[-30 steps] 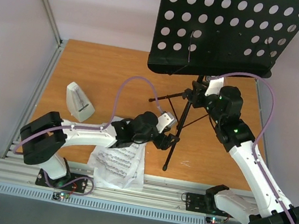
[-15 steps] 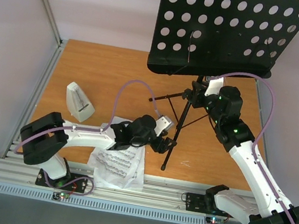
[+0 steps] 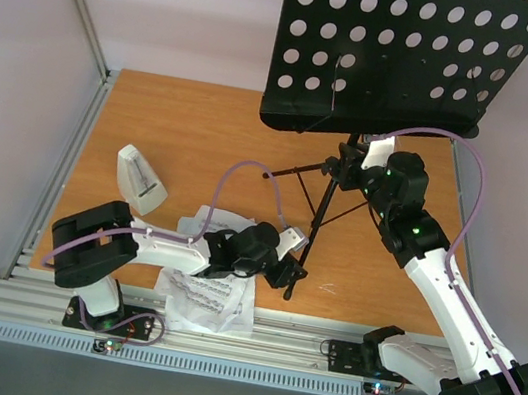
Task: Pack up the instrument practice props
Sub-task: Close the music stand at the center of the board.
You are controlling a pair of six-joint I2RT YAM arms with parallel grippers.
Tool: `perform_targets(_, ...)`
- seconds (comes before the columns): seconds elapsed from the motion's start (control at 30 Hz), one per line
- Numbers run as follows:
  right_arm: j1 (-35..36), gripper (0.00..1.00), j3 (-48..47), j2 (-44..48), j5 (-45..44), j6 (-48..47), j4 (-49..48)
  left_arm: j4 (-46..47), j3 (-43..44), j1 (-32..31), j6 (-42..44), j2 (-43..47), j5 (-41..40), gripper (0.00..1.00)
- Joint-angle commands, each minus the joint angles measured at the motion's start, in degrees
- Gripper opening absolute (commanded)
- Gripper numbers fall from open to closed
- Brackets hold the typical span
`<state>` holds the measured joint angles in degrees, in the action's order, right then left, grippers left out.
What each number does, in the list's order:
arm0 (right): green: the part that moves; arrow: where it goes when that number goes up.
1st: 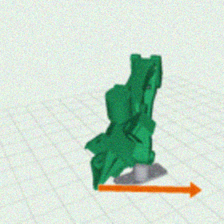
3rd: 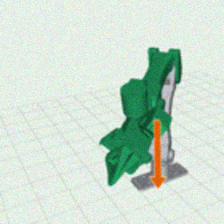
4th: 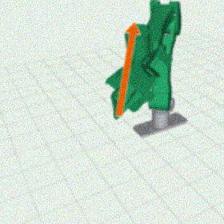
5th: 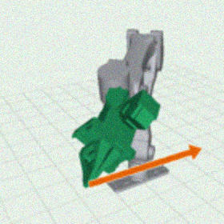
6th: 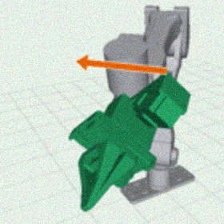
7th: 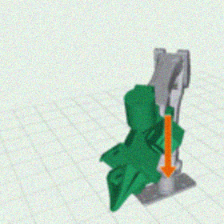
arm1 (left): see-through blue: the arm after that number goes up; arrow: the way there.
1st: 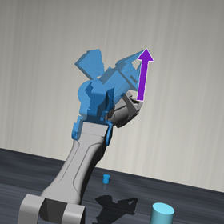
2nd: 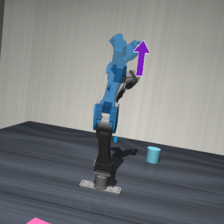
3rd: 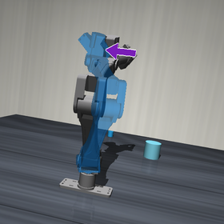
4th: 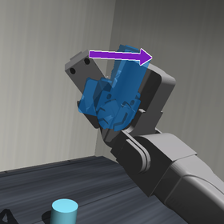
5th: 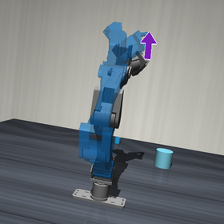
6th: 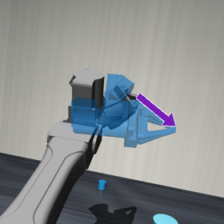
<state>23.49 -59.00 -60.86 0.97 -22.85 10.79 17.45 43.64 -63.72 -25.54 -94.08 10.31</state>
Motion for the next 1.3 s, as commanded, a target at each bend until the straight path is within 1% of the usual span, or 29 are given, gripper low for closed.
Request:
perform_targets(0.0,0.33,0.01,-3.01,3.7,-0.8,0.97,-13.03,4.06,0.75,-0.35,-0.3,-0.96,-0.34,0.32)
perform_targets(0.23,0.41,0.01,-3.62,3.74,-0.69,1.36,-11.82,2.85,2.18,-0.39,-0.09,-1.51,-1.1,0.06)
perform_targets(0.33,0.51,0.01,-4.38,3.99,-0.27,1.25,-9.7,1.69,3.41,-0.44,1.25,-0.26,-2.16,0.01)
perform_targets(0.7,0.86,0.01,-4.87,5.84,-2.72,1.44,-3.61,-2.35,9.43,-0.39,6.93,4.69,-3.49,0.0)
perform_targets(1.1,0.89,0.01,-3.71,5.57,-2.43,1.93,-1.48,-2.76,11.45,-0.42,7.55,7.75,-3.2,0.0)
perform_targets(1.27,0.98,0.01,-5.77,5.62,-1.65,2.19,1.43,-3.51,12.04,-0.44,7.37,8.64,-2.4,0.0)
